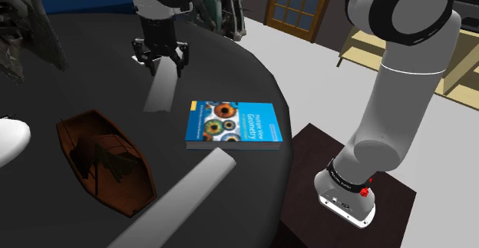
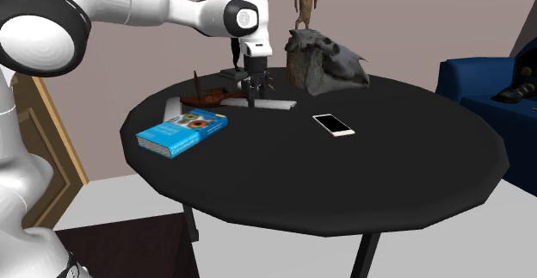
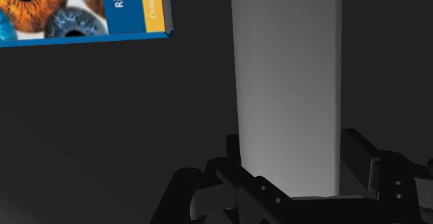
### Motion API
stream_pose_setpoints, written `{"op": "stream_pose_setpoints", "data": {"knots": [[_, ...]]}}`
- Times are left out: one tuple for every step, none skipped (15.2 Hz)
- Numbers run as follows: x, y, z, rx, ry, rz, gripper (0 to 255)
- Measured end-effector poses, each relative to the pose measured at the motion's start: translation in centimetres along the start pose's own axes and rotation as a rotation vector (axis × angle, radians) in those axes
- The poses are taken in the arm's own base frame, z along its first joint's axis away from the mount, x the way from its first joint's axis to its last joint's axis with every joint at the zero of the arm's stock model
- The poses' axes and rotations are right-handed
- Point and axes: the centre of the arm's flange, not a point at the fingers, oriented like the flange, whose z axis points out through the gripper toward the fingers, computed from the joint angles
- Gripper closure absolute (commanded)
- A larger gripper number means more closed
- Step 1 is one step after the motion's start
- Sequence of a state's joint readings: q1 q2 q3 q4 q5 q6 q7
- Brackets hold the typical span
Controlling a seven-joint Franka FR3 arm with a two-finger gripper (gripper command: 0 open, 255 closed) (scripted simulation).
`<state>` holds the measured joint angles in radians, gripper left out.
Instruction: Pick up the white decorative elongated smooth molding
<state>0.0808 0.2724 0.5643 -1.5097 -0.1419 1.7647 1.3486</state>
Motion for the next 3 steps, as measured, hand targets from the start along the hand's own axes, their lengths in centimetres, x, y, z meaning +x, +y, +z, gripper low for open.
{"op": "stream_pose_setpoints", "data": {"knots": [[-0.03,-0.01,-0.51,0.0,0.0,0.0,255],[-0.1,-0.08,-1.11,0.0,0.0,0.0,255],[-0.11,-0.09,-1.39,0.0,0.0,0.0,255]]}}
